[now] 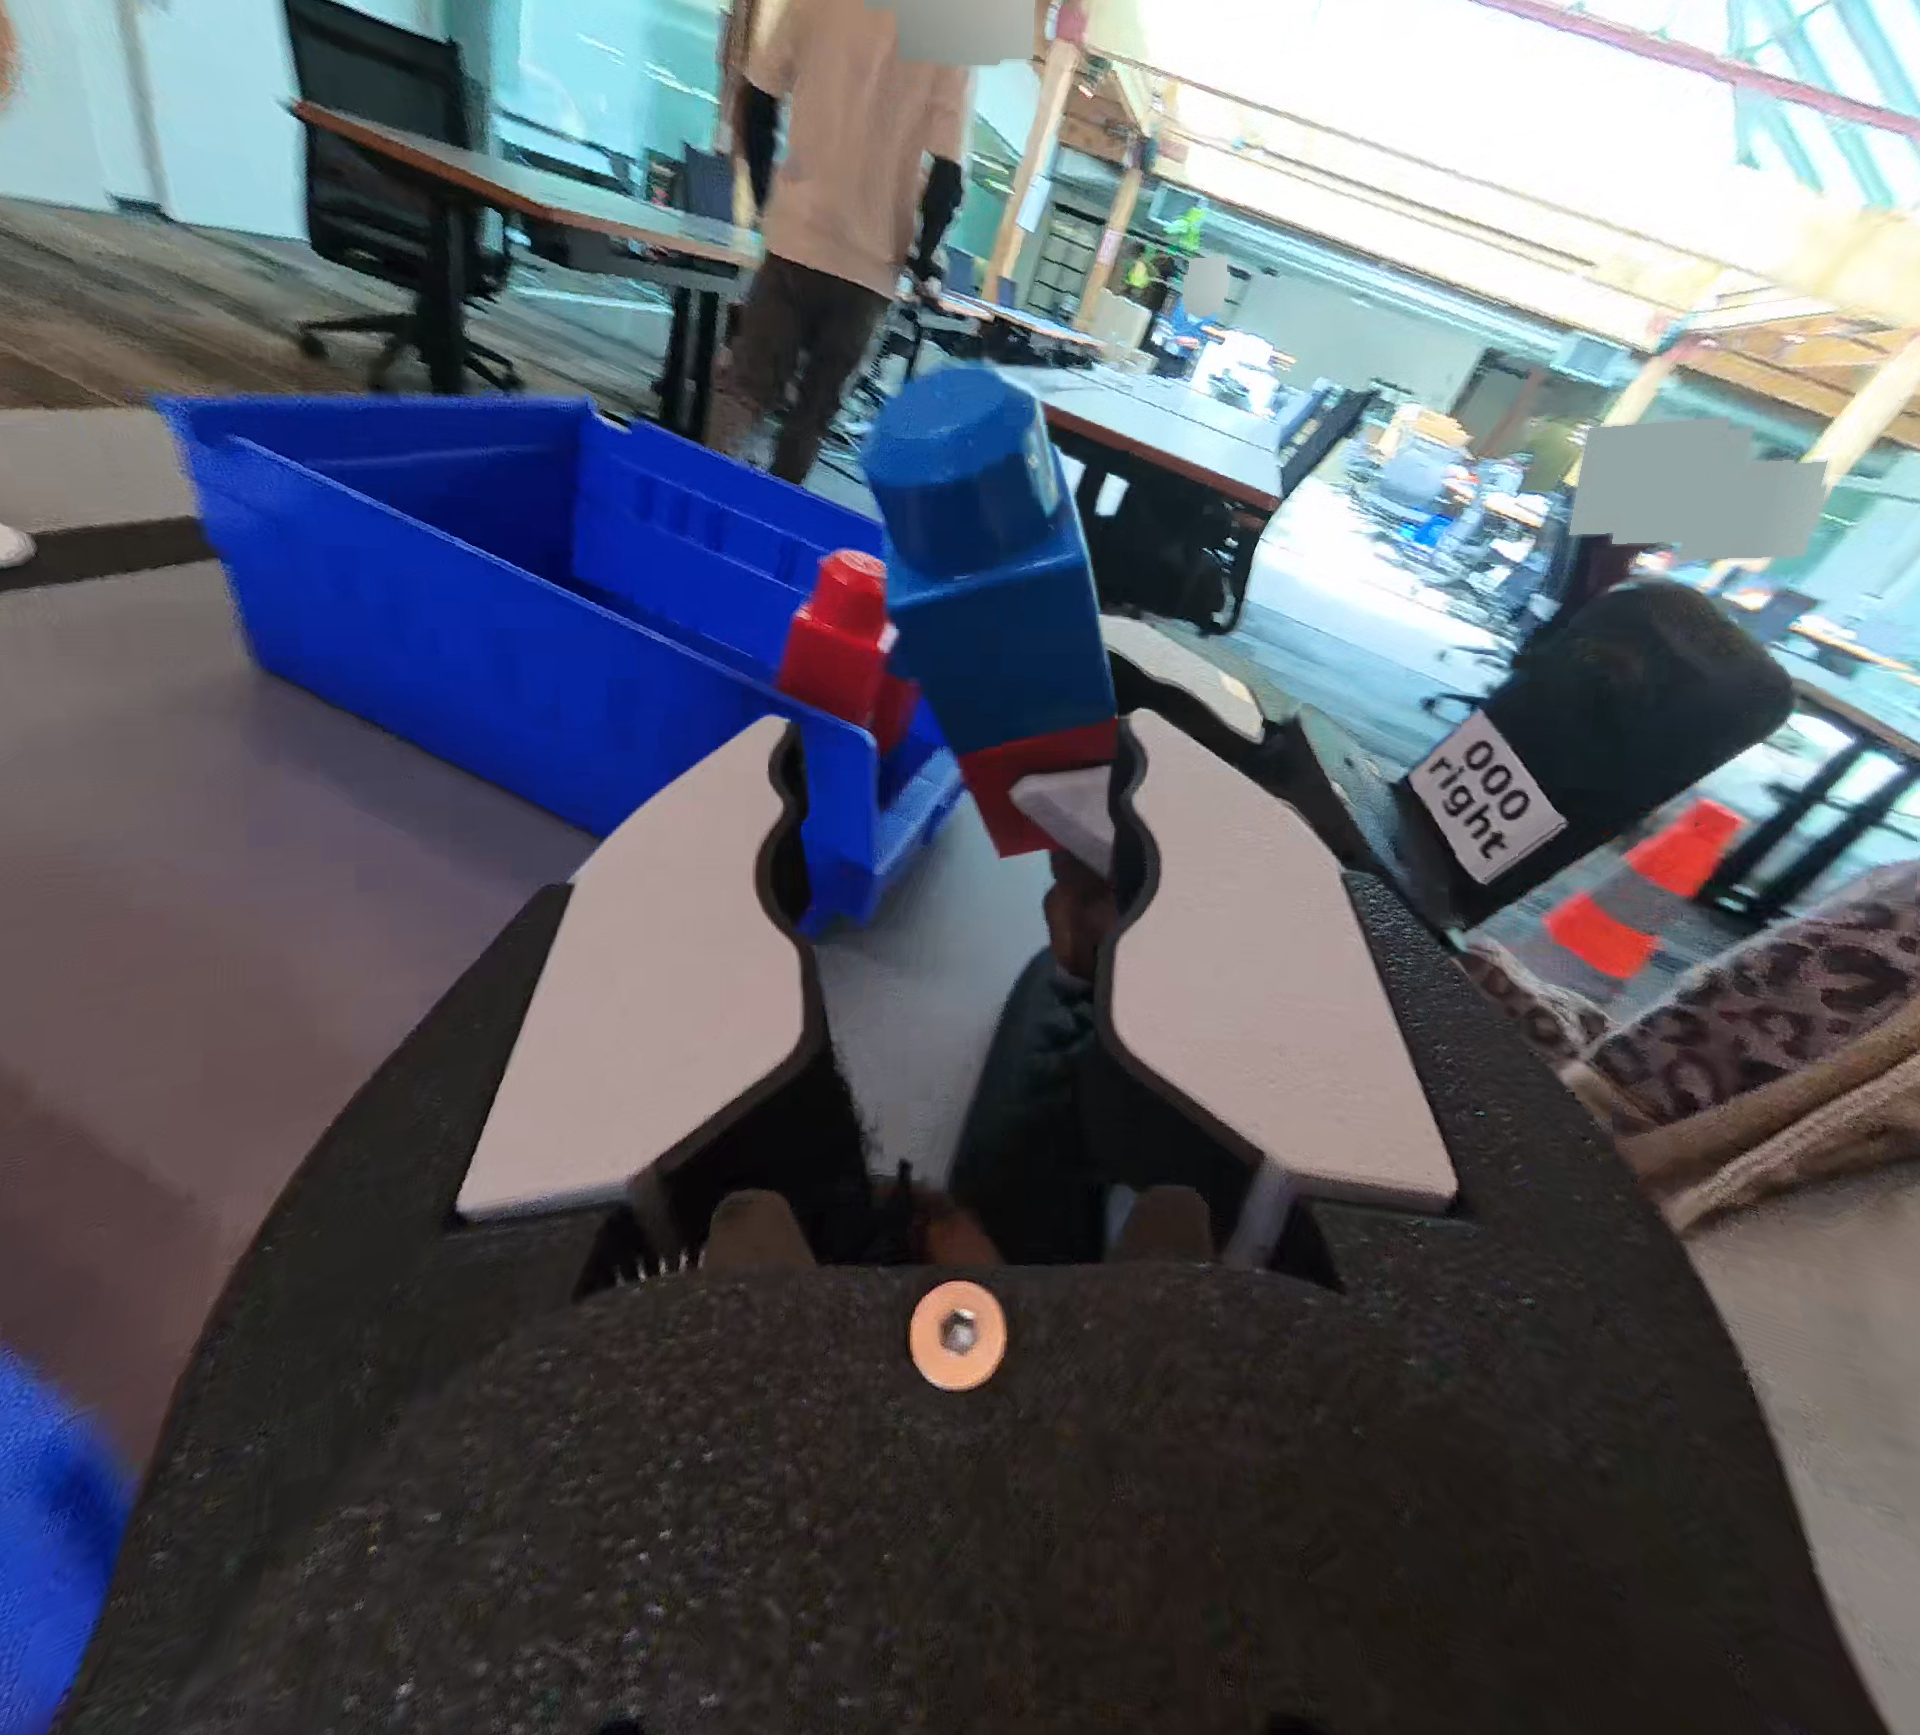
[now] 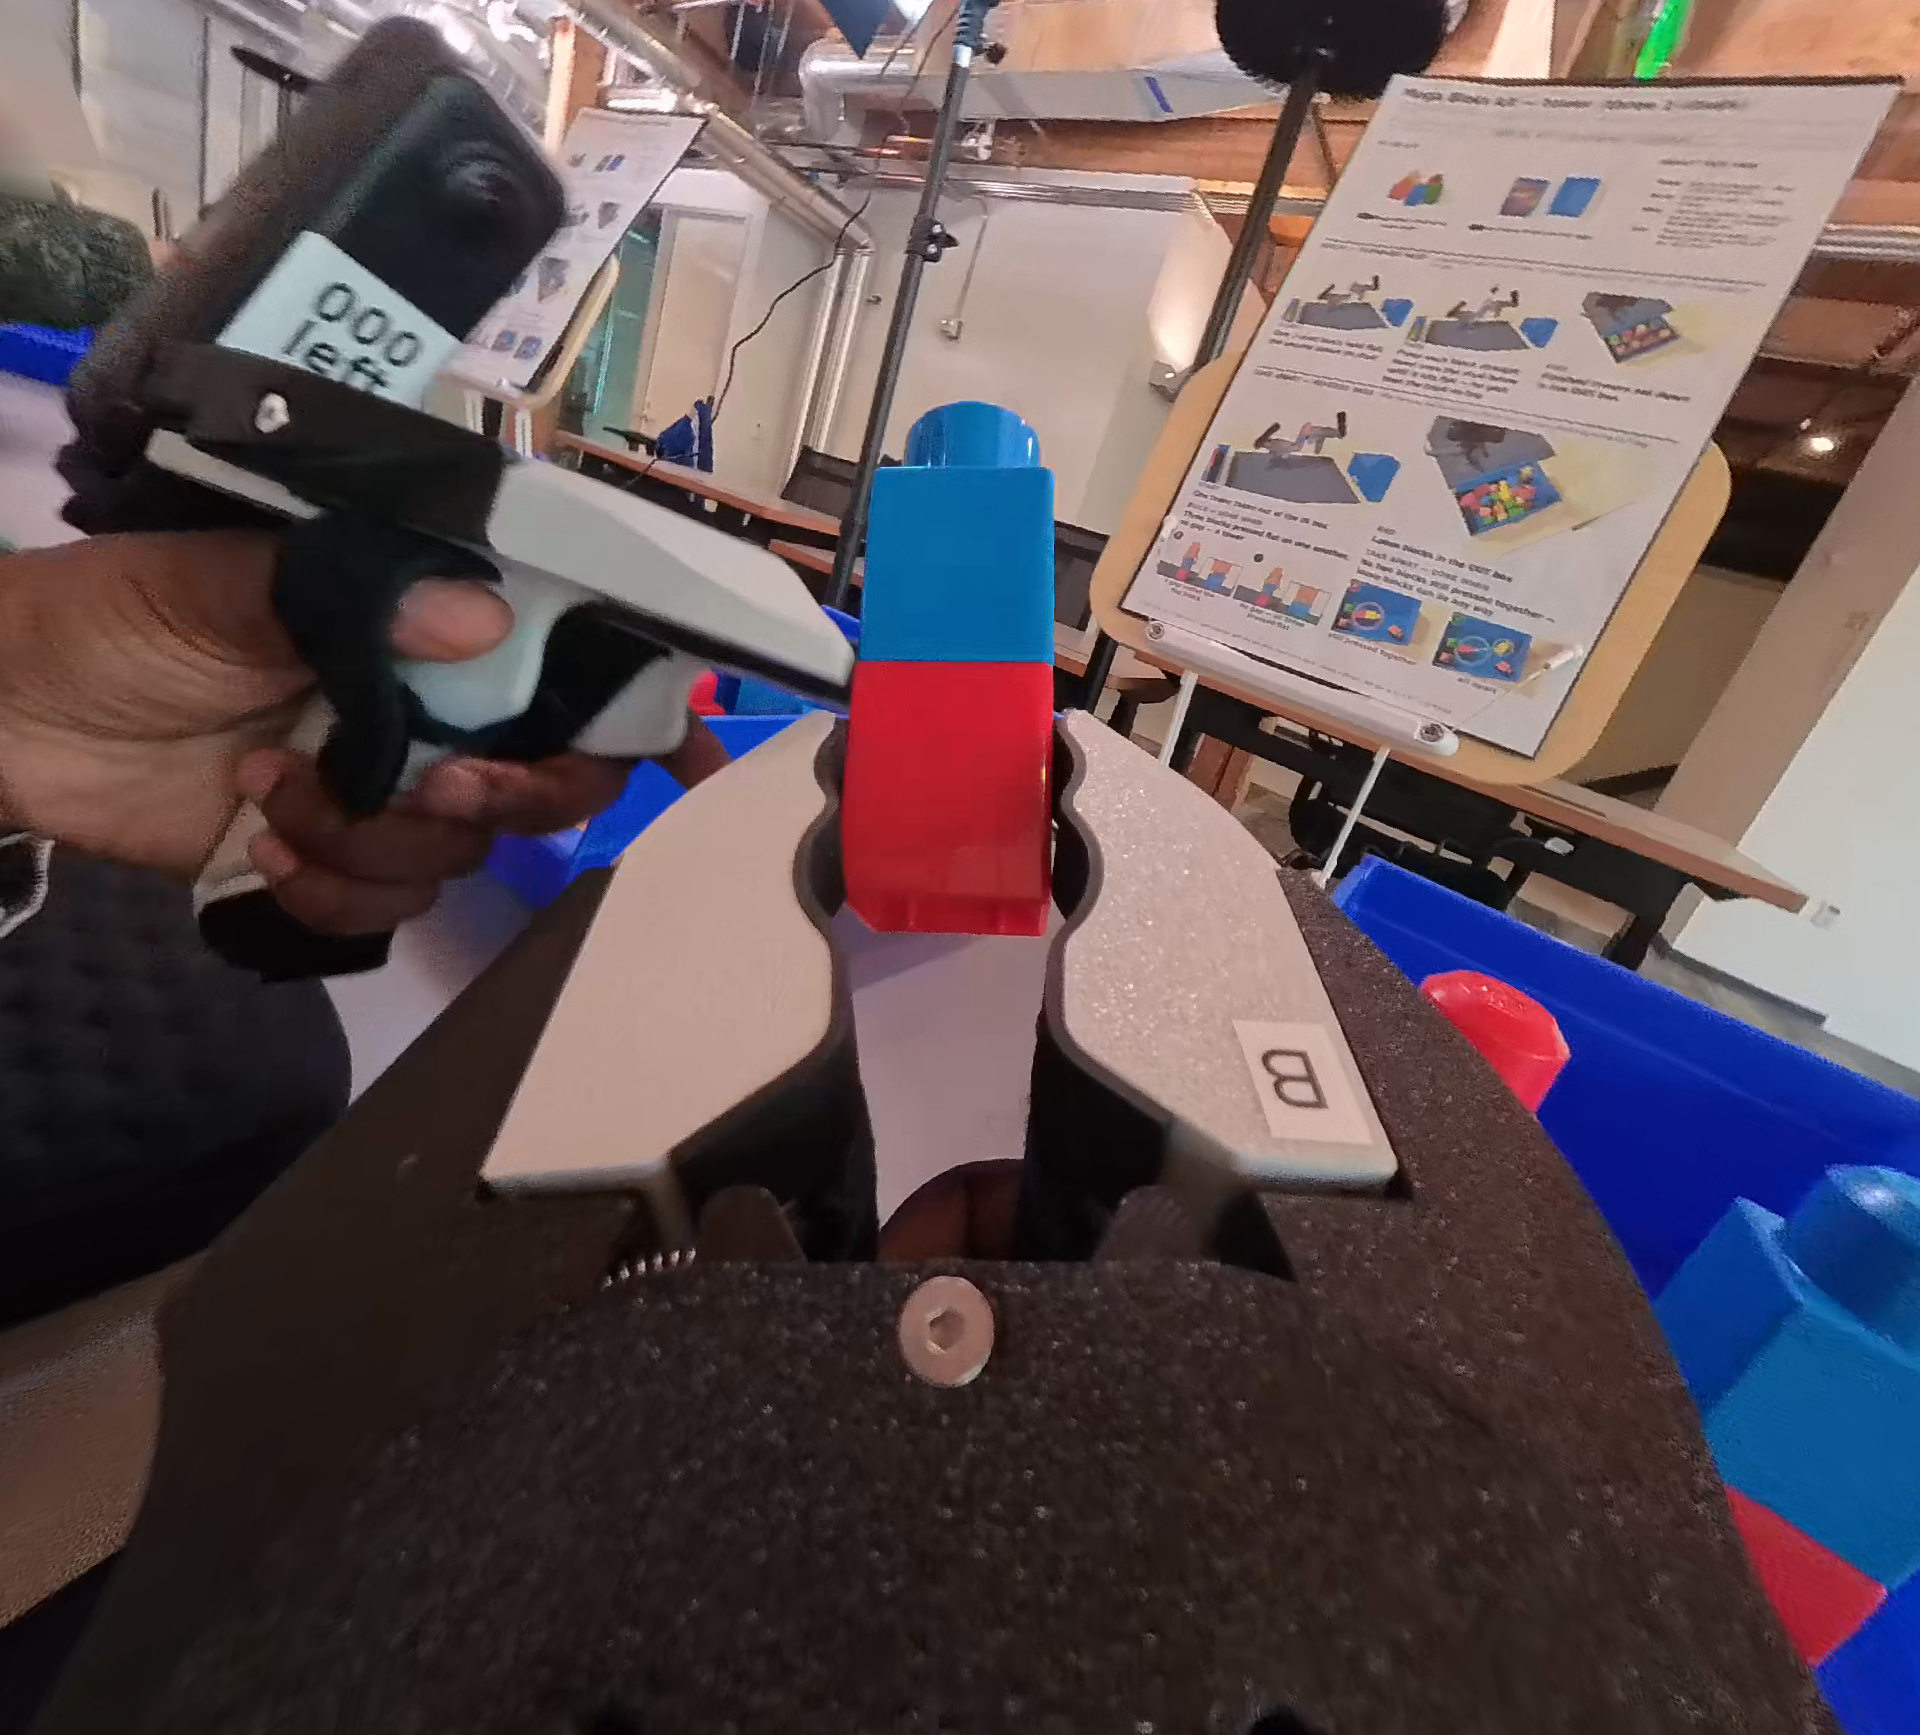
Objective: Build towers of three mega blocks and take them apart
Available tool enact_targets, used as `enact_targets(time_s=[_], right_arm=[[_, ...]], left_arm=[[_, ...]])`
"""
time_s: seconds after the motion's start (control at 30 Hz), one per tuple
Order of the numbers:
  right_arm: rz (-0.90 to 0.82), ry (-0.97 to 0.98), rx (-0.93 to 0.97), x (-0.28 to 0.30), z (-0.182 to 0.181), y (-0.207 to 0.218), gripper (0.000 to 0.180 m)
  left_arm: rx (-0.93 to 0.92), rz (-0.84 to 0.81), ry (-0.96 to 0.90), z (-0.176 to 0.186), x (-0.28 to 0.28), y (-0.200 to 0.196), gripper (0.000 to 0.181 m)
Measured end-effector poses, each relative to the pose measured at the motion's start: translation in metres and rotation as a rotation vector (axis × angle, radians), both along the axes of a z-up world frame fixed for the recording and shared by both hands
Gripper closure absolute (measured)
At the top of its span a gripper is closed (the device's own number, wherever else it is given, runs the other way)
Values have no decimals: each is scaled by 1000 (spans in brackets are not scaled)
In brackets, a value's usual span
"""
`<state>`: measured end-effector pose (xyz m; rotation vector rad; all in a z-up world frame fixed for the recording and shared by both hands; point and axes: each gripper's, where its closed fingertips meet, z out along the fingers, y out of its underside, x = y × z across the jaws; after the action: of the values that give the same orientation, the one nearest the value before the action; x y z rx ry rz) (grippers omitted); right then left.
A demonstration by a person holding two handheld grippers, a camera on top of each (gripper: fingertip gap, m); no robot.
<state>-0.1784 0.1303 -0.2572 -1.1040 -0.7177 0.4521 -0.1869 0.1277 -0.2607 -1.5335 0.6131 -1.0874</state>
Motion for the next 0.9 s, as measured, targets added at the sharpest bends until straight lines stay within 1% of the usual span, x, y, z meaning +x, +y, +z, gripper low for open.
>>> enact_targets(time_s=[0.1,0.17,0.2,0.27,0.33,0.37,0.43,0.5,0.63,0.7,0.77,0.8,0.83,0.9], right_arm=[[-3,23,-17,3,1,2,144],[2,12,-11,1,0,1,144],[3,1,-3,-1,-1,0,144],[8,-18,14,-4,-1,-2,144],[16,-28,24,-6,-1,-4,144],[17,-29,26,-6,-1,-4,144],[20,-25,26,-6,-1,-4,144],[26,-16,23,-6,0,-4,144],[34,-11,28,-6,1,-6,144],[36,-10,29,-6,1,-6,144],[34,-8,28,-6,1,-6,144],[32,-6,29,-5,1,-6,144],[31,-4,29,-5,2,-6,144],[31,3,25,-4,2,-5,144]], left_arm=[[27,131,7,17,-44,15,126],[21,248,79,20,-83,30,129],[3,322,172,14,-106,41,130],[-60,463,458,-12,-155,64,128],[-147,540,777,-42,-204,82,130],[-179,537,945,-56,-225,86,134],[-160,482,1234,-72,-253,96,134],[-109,377,1398,-83,-262,109,136],[-97,139,1553,-114,-263,129,134],[-142,51,1628,-130,-268,131,129],[-228,-39,1693,-146,-274,125,123],[-226,-44,1694,-146,-271,125,128],[-225,-79,1670,-147,-265,120,128],[-203,-159,1621,-145,-252,108,136]])
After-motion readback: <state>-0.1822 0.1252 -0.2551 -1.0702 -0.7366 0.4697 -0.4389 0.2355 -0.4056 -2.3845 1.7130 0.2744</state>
